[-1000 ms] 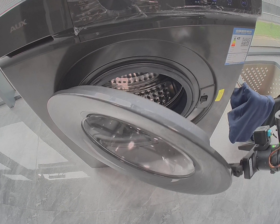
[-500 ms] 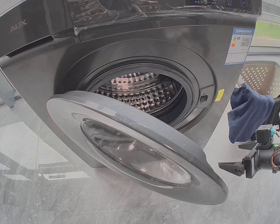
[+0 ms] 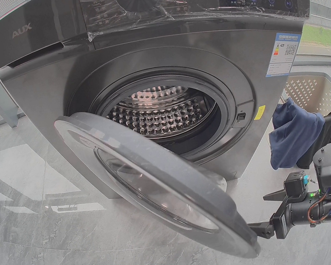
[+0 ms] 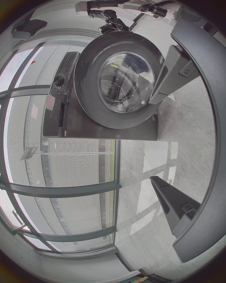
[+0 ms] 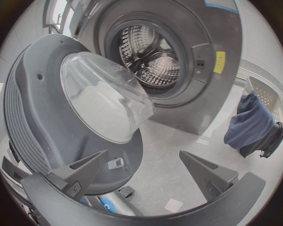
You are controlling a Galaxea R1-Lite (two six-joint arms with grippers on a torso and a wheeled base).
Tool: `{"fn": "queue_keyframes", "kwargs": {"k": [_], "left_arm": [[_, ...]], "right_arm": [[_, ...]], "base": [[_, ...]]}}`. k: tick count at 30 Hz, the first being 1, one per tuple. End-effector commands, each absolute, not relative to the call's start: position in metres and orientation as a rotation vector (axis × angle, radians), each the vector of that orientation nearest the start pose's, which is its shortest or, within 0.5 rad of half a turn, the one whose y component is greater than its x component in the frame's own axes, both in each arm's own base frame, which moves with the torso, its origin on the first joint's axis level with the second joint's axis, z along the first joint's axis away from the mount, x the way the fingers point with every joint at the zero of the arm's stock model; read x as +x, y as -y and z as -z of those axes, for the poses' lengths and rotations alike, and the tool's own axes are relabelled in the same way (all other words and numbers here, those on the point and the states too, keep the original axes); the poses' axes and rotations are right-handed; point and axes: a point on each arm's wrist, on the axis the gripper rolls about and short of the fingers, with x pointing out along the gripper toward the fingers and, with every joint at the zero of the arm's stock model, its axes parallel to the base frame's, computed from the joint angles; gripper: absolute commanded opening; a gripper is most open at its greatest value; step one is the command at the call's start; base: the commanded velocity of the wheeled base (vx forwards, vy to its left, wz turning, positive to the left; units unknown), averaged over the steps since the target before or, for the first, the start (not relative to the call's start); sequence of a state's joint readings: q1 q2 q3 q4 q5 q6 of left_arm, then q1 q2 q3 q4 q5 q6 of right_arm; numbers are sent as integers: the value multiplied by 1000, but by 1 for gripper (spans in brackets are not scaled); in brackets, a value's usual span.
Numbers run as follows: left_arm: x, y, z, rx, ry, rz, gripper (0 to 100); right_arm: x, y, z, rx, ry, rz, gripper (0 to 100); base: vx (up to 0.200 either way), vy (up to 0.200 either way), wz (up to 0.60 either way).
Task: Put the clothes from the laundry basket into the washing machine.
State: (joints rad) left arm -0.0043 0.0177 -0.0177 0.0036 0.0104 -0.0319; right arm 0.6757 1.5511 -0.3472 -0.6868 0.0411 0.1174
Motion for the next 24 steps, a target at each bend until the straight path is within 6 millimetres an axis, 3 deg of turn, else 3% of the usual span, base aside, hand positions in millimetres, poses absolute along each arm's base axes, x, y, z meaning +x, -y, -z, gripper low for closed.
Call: {"fn": "queue_keyframes", "kwargs": {"k": [1, 6, 9, 13, 18, 24], "left_arm": [[-23, 0, -76, -32, -3, -6, 100], [-23, 0, -76, -31, -3, -6, 100], [-23, 0, -76, -31, -3, -5, 100], [-23, 0, -76, -29, -3, -3, 100], [-23, 0, -76, -31, -3, -3, 100], [-23, 0, -76, -31, -3, -3, 100]], "right_arm": [[155, -145, -120, -38, -522, -734, 100], [156, -141, -122, -22, -517, -715, 100], [167, -136, -123, -17, -504, -629, 100], [180, -136, -120, -19, -512, -581, 100], [182, -146, -115, -34, -532, -601, 100], [171, -164, -112, -51, -547, -691, 100]], "base": [[0, 0, 0], [0, 0, 0], [0, 0, 0], [-200, 0, 0], [-200, 0, 0], [0, 0, 0]]}}
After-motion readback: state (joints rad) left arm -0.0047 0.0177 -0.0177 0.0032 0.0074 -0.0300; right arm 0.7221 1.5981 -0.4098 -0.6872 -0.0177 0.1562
